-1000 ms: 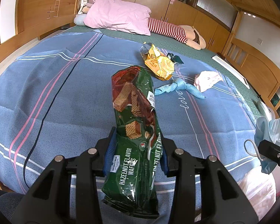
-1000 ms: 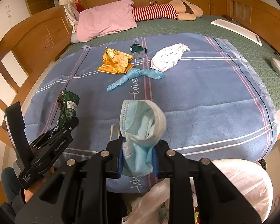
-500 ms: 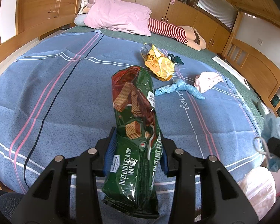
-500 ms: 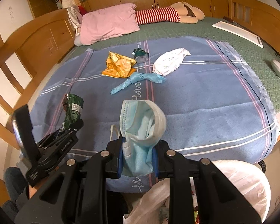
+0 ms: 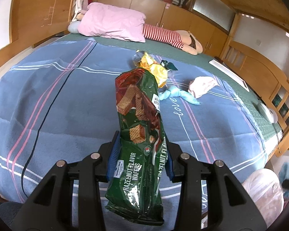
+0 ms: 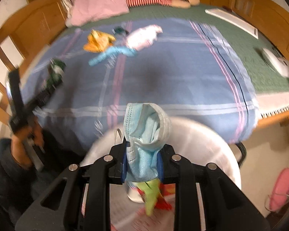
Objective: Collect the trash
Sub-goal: 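Carry the face mask and wafers package over the wastebasket and open both grippers, then move the right gripper to the yellow chip bag on the bed and grasp it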
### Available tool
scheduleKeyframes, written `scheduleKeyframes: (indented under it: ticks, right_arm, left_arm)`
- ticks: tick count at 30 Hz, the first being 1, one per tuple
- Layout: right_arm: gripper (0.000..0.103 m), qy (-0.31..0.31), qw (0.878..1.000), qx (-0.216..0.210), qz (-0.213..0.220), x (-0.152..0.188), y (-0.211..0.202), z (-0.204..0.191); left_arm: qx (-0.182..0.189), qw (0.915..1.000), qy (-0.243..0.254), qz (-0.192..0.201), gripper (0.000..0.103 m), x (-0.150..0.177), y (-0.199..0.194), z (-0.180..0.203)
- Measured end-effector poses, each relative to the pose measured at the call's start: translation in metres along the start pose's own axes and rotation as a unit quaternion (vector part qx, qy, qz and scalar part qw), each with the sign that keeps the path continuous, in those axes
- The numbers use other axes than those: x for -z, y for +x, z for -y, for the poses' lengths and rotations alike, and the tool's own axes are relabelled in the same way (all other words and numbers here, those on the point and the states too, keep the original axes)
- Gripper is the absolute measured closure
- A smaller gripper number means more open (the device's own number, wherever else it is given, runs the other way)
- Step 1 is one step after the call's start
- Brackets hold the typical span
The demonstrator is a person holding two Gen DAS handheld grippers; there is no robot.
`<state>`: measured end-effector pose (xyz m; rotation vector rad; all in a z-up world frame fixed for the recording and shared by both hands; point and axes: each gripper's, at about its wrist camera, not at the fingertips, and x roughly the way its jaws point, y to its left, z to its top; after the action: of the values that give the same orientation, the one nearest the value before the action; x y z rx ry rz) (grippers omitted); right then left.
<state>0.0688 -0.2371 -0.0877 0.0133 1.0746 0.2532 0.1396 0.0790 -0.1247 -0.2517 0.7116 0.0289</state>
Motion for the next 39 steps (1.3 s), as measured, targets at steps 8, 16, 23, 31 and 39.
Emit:
scheduleKeyframes:
  ticks: [8, 16, 23, 31, 39]
  right_arm:
    - [0.041, 0.022, 0.999, 0.007, -0.043, 0.015, 0.020, 0.008]
    - [0.035, 0.089, 0.994, -0.030, 0.060, -0.004, -0.020, 0.027]
    - [0.030, 0.162, 0.976, -0.045, 0.137, -0.010, -0.045, 0.052]
    - [0.030, 0.192, 0.968, -0.036, 0.156, -0.014, -0.052, 0.065]
    - [0.029, 0.199, 0.970, -0.045, 0.136, -0.010, -0.034, 0.062]
  left_arm:
    - [0.004, 0.9999, -0.010, -0.006, 0.062, 0.000, 0.002, -0.002]
    - [0.121, 0.9922, 0.026, -0.012, 0.062, 0.009, -0.014, 0.025]
    - [0.268, 0.9539, 0.118, -0.065, 0.062, 0.035, -0.048, 0.095]
    - [0.371, 0.8620, 0.328, -0.108, 0.009, 0.105, -0.083, 0.186]
    - [0.303, 0.9222, 0.220, -0.097, 0.006, 0.070, -0.052, 0.144]
